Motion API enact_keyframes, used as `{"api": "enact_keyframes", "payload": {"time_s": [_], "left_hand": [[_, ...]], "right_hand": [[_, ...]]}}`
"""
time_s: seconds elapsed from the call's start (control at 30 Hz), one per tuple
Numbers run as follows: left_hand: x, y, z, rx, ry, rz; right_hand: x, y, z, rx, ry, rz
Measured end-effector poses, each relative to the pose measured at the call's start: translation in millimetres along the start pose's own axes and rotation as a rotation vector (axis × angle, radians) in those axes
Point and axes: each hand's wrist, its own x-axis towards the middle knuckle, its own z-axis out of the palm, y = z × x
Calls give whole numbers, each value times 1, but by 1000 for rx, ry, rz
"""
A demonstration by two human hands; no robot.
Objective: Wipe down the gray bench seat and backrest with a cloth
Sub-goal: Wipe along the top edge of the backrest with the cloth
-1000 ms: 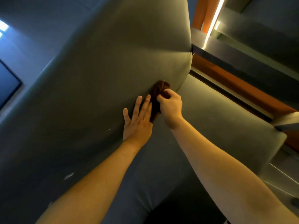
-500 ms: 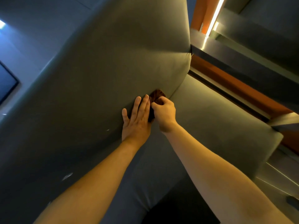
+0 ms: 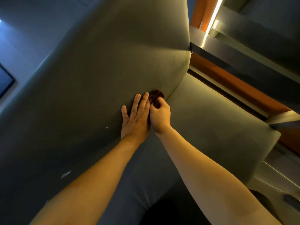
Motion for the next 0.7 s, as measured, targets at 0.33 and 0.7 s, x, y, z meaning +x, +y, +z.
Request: {"api": "enact_keyframes", "payload": {"time_s": [0.33, 0.7], "left_hand": [[-2, 0, -15, -26, -73, 6], [-2, -1, -3, 11, 20, -3]], "right_hand": [[45, -46, -32, 168, 63, -11], [-8, 16, -10, -24, -190, 100]]}}
